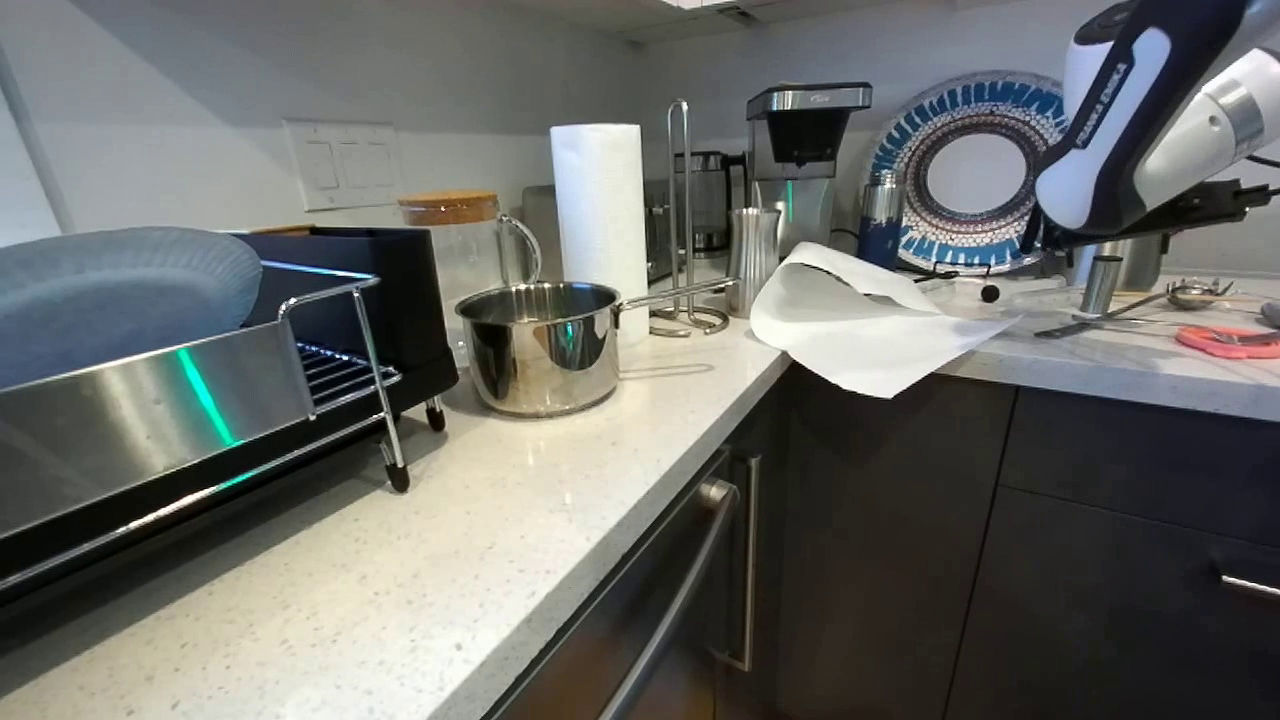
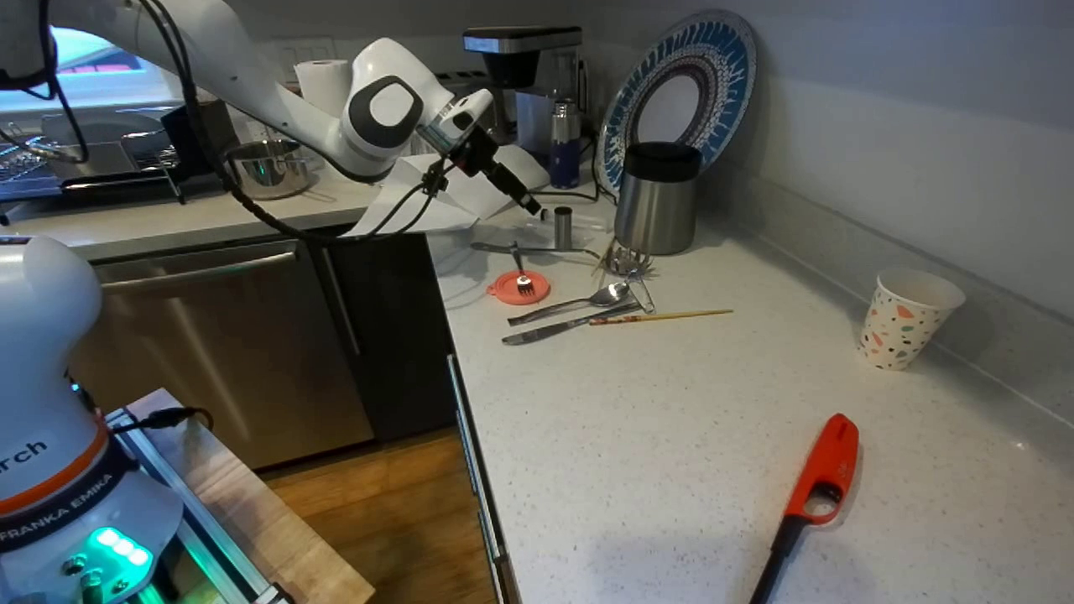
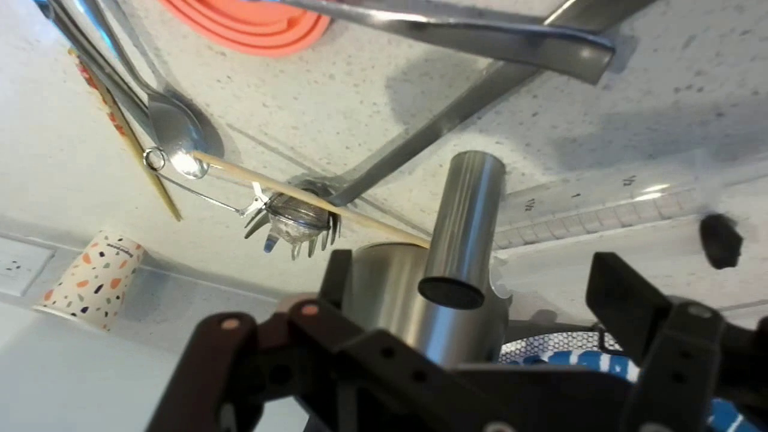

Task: Remove the metal container from on top of the silver object and put it on the table

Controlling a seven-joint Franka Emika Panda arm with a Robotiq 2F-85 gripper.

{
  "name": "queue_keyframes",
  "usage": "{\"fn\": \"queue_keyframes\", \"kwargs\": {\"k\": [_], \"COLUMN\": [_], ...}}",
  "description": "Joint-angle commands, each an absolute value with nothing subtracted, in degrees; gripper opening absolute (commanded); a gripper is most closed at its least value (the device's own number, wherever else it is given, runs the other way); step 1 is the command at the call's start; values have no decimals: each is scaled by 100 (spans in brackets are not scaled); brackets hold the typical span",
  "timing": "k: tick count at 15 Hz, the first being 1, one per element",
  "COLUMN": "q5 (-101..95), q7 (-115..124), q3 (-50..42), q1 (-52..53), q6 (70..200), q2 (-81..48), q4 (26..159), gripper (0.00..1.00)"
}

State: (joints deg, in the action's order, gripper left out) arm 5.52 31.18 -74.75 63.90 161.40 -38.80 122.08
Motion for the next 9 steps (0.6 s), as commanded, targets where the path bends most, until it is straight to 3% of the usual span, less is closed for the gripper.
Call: {"fn": "queue_keyframes", "kwargs": {"k": [1, 9], "q5": [283, 190], "q7": [2217, 798], "q3": [-7882, -9173], "q1": [7006, 8534], "q6": [15965, 14807], "q2": [-2492, -941], "q4": [12720, 12378], "gripper": [100, 100]}}
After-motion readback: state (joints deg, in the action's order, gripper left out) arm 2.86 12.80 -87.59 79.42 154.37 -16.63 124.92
